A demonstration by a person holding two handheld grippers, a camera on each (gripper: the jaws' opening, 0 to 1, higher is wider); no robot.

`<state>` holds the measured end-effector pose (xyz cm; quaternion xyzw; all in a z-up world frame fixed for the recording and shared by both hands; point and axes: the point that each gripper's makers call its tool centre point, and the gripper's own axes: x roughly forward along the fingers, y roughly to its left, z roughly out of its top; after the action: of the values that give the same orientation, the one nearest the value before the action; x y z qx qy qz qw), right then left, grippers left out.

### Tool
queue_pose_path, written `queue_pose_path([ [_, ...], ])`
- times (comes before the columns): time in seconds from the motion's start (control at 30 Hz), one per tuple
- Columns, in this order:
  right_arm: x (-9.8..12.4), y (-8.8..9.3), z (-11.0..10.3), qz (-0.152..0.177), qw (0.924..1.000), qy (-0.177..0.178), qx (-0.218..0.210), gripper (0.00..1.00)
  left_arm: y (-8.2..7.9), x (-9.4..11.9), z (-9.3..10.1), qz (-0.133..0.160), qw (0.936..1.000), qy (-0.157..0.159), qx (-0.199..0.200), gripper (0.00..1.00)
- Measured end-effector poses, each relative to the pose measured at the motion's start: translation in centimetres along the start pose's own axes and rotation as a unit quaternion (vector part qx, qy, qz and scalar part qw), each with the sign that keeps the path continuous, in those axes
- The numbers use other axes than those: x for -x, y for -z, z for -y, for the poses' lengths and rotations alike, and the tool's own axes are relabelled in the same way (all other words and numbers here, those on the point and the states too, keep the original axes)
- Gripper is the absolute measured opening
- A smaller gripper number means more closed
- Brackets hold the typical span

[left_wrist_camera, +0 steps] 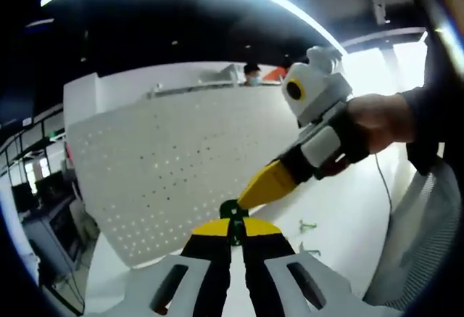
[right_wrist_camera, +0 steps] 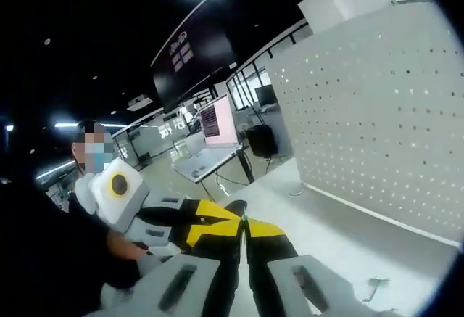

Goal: Insert the hook assembly into the mounting plate slot until the hook locks in place.

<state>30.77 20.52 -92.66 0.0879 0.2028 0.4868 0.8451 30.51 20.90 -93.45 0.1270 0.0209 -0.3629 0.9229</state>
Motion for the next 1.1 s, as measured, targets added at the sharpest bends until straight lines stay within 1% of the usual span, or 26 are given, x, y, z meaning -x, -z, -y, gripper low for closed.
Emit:
queue_pose_path([
  [0.3, -0.05, -0.1, -0.28, -0.003, 0.9998, 0.007, 0.021, 0.0, -0.02, 0.04, -0.07, 0.001, 1.0, -0.002, -0.001, 0.04],
  [0.57, -0.04, -0.13, -0.26, -0.003, 0.9997, 0.007, 0.022, 0.0, -0.06, 0.03, -0.08, 0.002, 1.0, -0.002, 0.001, 0.03],
  [0.7, -0.04, -0.22, -0.28, -0.002, 0.9995, 0.008, 0.031, 0.01, -0.14, 0.05, -0.06, 0.004, 1.0, -0.002, 0.002, 0.03],
  [0.83, -0.03, -0.25, -0.27, -0.002, 0.9983, 0.017, 0.055, 0.02, -0.12, 0.05, -0.09, 0.003, 1.0, -0.003, 0.004, 0.03],
  [0.97, 0.18, -0.4, 0.02, 0.0, 0.9975, 0.026, 0.065, 0.06, -0.05, 0.07, -0.2, 0.002, 1.0, -0.006, 0.005, 0.03],
  [1.1, 0.62, -0.65, 0.34, 0.005, 0.9946, 0.045, 0.094, 0.09, -0.14, 0.1, -0.35, 0.004, 0.9999, -0.01, 0.007, 0.03],
])
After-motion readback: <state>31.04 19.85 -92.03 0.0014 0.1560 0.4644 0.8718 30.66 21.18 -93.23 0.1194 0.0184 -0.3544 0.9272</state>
